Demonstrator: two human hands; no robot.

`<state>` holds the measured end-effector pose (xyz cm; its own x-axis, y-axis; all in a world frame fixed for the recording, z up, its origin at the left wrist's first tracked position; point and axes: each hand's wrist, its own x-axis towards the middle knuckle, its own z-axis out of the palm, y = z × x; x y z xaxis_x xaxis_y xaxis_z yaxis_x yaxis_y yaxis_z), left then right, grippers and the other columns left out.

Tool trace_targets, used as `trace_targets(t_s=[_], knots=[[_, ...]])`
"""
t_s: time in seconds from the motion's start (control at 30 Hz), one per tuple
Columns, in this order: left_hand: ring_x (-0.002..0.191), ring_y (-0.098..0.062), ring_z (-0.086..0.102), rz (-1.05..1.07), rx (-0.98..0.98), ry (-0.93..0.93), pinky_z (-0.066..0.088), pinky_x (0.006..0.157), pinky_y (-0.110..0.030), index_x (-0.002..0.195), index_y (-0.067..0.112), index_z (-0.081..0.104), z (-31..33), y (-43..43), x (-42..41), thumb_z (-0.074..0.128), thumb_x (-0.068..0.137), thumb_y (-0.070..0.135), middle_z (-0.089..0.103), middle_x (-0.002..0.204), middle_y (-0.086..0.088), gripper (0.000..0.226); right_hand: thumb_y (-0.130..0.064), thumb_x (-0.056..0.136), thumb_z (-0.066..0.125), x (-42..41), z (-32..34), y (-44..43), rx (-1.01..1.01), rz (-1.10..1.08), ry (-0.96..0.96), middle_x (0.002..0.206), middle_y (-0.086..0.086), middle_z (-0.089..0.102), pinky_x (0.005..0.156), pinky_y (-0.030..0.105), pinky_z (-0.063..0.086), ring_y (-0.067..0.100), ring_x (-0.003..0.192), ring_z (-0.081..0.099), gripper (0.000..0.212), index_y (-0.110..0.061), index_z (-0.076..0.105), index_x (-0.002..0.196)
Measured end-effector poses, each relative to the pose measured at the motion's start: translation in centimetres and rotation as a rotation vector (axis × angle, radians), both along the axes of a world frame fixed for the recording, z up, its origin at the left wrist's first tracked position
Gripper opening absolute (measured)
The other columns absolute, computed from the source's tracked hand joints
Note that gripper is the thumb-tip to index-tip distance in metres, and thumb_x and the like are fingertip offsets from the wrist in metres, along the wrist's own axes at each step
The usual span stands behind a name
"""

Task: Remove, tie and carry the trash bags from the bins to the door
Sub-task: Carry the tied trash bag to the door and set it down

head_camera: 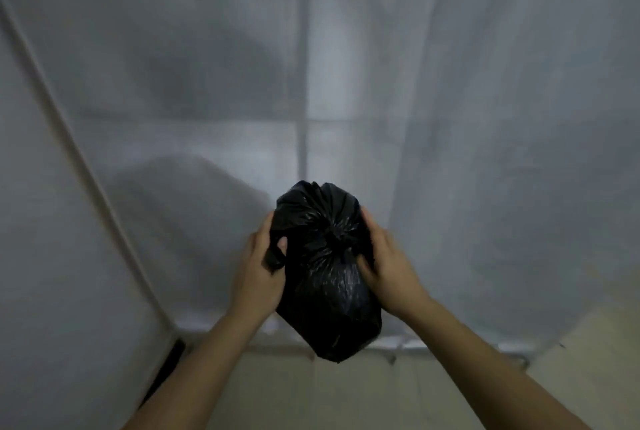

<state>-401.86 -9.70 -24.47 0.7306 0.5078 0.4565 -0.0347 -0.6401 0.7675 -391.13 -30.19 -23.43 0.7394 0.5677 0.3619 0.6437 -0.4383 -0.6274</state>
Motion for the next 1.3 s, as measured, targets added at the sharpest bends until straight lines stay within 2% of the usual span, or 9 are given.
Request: trace_targets(t_s=[0.1, 0.2, 0.33, 0.5, 0.67, 0.83, 1.0, 1.13, 1.3], knots=[[0.101, -0.018, 0.060, -0.026, 0.191, -0.022, 0.046, 0.079, -0.031, 0.134, 0.029, 0.052, 1.6, -8.2, 3.4, 0.054, 0.098, 0.029, 0.061, 0.116, 0.005, 0.035, -0.024, 0.097, 0.054, 0.4, 1.1, -9.8, -0.108, -0.231, -0.176, 0.120, 0.008, 0.057, 0.081, 0.040, 0.051, 0.032, 0.103, 0.060, 0.050, -0.028, 0.043, 0.146], [0.096, -0.030, 0.060, -0.156, 0.407, 0.019, 0.047, 0.068, -0.036, 0.119, 0.016, 0.060, 3.4, -18.0, 6.6, 0.065, 0.084, 0.009, 0.064, 0.106, -0.004, 0.036, -0.024, 0.094, 0.056, 0.0, 2.3, -20.4, -0.162, -0.452, -0.271, 0.108, 0.008, 0.062, 0.069, 0.043, 0.054, 0.033, 0.094, 0.062, 0.040, -0.026, 0.056, 0.133], [0.101, -0.038, 0.053, -0.258, 0.725, -0.031, 0.048, 0.076, -0.044, 0.110, 0.011, 0.067, 4.5, -31.1, 11.1, 0.079, 0.066, 0.003, 0.056, 0.114, -0.019, 0.047, -0.020, 0.081, 0.074, -0.4, 2.5, -34.9, -0.320, -0.741, -0.400, 0.112, 0.012, 0.061, 0.057, 0.035, 0.051, 0.033, 0.089, 0.063, 0.042, -0.027, 0.066, 0.122], [0.113, -0.038, 0.049, -0.486, 0.925, -0.159, 0.041, 0.081, -0.045, 0.101, 0.012, 0.069, 2.8, -50.5, 16.2, 0.076, 0.076, 0.014, 0.057, 0.123, -0.022, 0.025, -0.021, 0.080, 0.076, -2.2, 0.1, -54.3, -0.418, -0.985, -0.356, 0.122, 0.014, 0.059, 0.054, 0.034, 0.050, 0.033, 0.096, 0.061, 0.046, -0.030, 0.064, 0.123], [0.125, -0.039, 0.043, -0.754, 0.951, -0.229, 0.037, 0.092, -0.052, 0.097, 0.013, 0.069, 1.1, -69.6, 18.5, 0.061, 0.081, 0.026, 0.055, 0.130, -0.025, 0.022, -0.020, 0.085, 0.072, -4.8, -2.2, -71.8, -0.383, -1.182, -0.254, 0.129, 0.020, 0.057, 0.075, 0.044, 0.056, 0.039, 0.106, 0.060, 0.042, -0.025, 0.064, 0.126], [0.129, -0.044, 0.045, -0.941, 0.932, -0.237, 0.036, 0.103, -0.061, 0.097, 0.013, 0.069, -0.6, -84.1, 20.5, 0.054, 0.080, 0.026, 0.055, 0.133, -0.025, 0.026, -0.022, 0.087, 0.070, -6.3, -4.1, -84.1, -0.412, -1.328, -0.200, 0.137, 0.023, 0.053, 0.098, 0.055, 0.048, 0.046, 0.128, 0.049, 0.041, -0.025, 0.064, 0.128], [0.130, -0.046, 0.044, -1.107, 0.941, -0.238, 0.033, 0.105, -0.066, 0.098, 0.016, 0.070, -3.9, -97.4, 23.4, 0.069, 0.072, 0.021, 0.054, 0.134, -0.024, 0.026, -0.023, 0.087, 0.066, -6.4, -7.7, -94.6, -0.461, -1.498, -0.092, 0.138, 0.023, 0.052, 0.100, 0.063, 0.042, 0.049, 0.134, 0.041, 0.037, -0.027, 0.064, 0.124], [0.126, -0.045, 0.049, -1.230, 0.887, -0.214, 0.036, 0.104, -0.065, 0.095, 0.018, 0.071, -6.0, -109.0, 27.7, 0.044, 0.081, 0.034, 0.059, 0.130, -0.020, 0.035, -0.023, 0.086, 0.069, -4.3, -9.5, -104.2, -0.534, -1.581, 0.016, 0.138, 0.020, 0.054, 0.101, 0.063, 0.041, 0.048, 0.135, 0.041, 0.038, -0.029, 0.065, 0.123], [0.121, -0.043, 0.053, -1.405, 0.802, -0.189, 0.037, 0.104, -0.065, 0.098, 0.020, 0.070, -6.6, -124.1, 33.6, 0.046, 0.080, 0.036, 0.061, 0.126, -0.016, 0.034, -0.027, 0.094, 0.054, -0.8, -9.1, -115.6, -0.466, -1.741, 0.144, 0.143, 0.013, 0.049, 0.107, 0.053, 0.038, 0.038, 0.139, 0.035, 0.036, -0.030, 0.060, 0.129]])
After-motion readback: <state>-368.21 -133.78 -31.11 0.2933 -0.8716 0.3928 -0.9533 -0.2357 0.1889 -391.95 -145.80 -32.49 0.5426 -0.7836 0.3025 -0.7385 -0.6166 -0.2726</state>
